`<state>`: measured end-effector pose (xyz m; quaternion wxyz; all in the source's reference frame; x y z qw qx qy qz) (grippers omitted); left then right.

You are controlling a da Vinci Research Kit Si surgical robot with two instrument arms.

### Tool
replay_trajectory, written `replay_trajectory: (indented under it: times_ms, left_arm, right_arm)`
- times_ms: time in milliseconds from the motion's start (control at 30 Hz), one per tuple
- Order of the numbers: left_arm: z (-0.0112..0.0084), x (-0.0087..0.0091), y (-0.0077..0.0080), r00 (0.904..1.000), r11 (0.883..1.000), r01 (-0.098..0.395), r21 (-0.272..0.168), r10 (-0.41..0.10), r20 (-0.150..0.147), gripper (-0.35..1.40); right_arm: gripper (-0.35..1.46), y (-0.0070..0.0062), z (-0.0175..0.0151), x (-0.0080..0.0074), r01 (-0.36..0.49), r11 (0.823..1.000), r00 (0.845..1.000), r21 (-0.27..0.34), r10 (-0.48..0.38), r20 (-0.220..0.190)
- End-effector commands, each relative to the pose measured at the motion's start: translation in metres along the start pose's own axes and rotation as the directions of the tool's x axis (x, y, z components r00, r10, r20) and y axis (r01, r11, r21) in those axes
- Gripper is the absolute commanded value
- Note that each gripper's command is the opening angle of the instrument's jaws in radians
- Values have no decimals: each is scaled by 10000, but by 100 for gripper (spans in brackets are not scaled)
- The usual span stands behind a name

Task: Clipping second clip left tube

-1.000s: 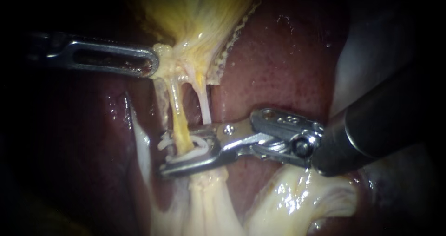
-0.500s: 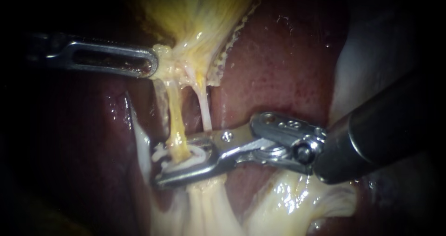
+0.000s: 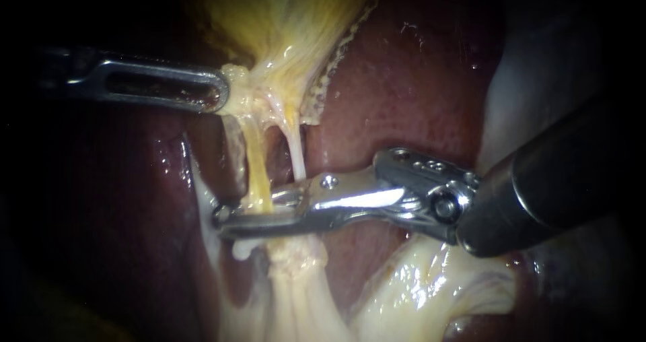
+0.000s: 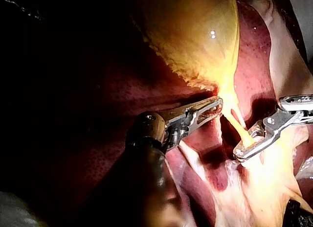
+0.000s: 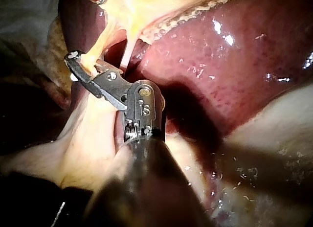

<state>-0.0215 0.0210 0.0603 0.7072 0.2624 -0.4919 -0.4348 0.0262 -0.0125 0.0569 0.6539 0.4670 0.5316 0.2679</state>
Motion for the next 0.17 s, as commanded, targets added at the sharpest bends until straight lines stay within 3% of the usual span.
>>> replay_trajectory:
  times_ms: [33,167]
  left_arm:
    - [0,0,0,10000,10000,1,-3,-1,2,-35]
    - [0,0,0,10000,10000,2,-4,-2,2,-35]
  right_arm:
    - [-35,1,0,-1,10,10000,10000,-1,-10,2]
    - [-35,2,0,-1,13,10000,10000,-3,-13,3]
